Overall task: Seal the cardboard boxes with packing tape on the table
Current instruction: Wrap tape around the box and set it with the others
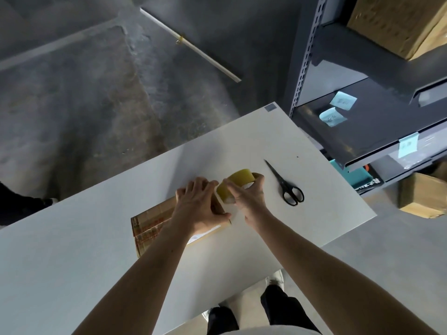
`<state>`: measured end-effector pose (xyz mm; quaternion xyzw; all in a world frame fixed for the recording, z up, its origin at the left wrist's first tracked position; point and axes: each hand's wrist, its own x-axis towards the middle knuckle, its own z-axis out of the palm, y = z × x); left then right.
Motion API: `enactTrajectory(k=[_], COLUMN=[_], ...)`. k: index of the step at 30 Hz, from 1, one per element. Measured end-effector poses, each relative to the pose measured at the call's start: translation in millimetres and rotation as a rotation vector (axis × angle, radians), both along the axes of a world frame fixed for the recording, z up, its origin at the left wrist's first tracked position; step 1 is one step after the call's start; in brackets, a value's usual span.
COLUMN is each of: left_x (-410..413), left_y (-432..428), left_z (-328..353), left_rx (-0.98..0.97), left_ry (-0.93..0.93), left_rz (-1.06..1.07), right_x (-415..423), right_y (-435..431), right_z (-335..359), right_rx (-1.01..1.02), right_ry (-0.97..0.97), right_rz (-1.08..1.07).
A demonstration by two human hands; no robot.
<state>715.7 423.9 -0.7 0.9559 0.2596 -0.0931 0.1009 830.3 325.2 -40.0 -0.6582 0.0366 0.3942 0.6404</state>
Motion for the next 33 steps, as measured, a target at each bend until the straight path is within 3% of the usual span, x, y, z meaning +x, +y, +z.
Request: enactTrajectory(k=[3, 8, 14, 17, 21, 28, 30, 33], left_x=[-1.7, -1.5, 39.4, 66.1, 92.1, 103.7, 104.5, 103.9], left_y=[-0.2, 0.4, 13.1, 10.5, 8.4, 15.3, 17.9, 19.9], left_z=[-2.2, 3.6, 24.0, 29.9, 25.9, 22.2, 19.9, 18.2], left_rx=[-0.003, -0.073, -0.369, -0.574, -0.499, -0.581, -0.613, -0.673], left_ry=[-0.01, 0.024, -0.05, 0.02, 0.184, 0.139, 0.127, 0.114], left_rz=[0.0, 0.011, 0.075, 0.058, -0.032, 0.056, 0.091, 0.149], right_x=[-2.3, -7.5, 1.6, 1.9, 4.9, 37.1, 50.3, 68.9], right_y=[-7.1, -11.9, -21.3, -22.5, -17.1, -56.9, -67.7, -75.3], right_z=[-7.9, -12.0, -4.5, -4.5, -4.9, -10.3, -22.9, -43.2], right_rx=[-0.15, -0.16, -0.104, -0.165, -0.244, -0.132, -0.255, -0.717], right_ry=[-0.187, -0.232, -0.214, -0.241, -0.353, -0.549, -0.654, -0.914], right_rz=[0.046, 0.095, 0.126, 0.159, 0.226, 0.44, 0.387, 0.476])
